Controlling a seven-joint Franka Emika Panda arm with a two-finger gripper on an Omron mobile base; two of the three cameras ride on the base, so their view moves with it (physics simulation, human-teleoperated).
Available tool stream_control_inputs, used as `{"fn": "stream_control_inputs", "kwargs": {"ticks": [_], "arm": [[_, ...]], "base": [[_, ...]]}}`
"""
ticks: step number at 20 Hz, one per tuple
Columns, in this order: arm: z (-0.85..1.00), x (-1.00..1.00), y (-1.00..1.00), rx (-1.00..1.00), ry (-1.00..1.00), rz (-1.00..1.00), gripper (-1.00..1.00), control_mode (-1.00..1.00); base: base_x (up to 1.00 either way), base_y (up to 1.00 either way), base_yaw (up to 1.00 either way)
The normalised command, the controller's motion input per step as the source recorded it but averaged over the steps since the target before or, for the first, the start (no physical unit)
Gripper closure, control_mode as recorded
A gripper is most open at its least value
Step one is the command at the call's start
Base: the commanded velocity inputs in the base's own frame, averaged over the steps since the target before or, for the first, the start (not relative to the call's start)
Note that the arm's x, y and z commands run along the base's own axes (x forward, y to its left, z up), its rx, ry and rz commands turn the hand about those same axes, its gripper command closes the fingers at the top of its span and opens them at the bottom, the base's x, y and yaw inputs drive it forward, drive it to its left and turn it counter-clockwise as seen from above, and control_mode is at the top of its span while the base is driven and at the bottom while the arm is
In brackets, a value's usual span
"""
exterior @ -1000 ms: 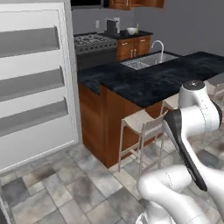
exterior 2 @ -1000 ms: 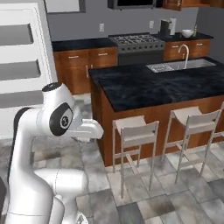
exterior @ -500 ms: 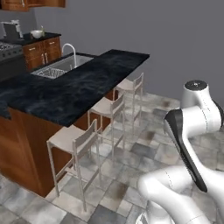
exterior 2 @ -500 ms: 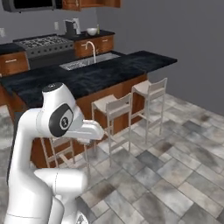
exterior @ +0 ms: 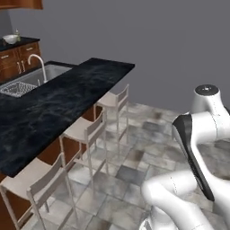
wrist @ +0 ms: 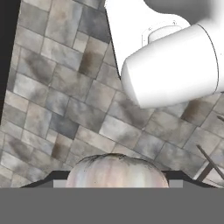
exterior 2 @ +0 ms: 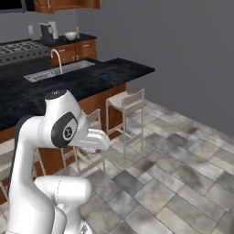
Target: Retrieve the bottle and the shaker from the cabinet and place them next to the mixing bowl on the counter. Then add garlic from the fridge to the mixing bowl.
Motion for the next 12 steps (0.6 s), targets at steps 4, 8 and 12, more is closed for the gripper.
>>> {"fn": "stream_control_inputs", "kwargs": {"ticks": [4, 8, 12], "arm": [[0.00, 0.00, 0.00, 0.00, 0.00, 0.00, 1.00, 1.00], [0.00, 0.00, 0.00, 0.00, 0.00, 0.00, 1.00, 1.00], [0.00, 0.00, 0.00, 0.00, 0.00, 0.00, 1.00, 1.00]], "base": [[0.88, -0.85, 0.14], [0.88, -0.97, 0.19], [0.93, -0.99, 0.24]]}}
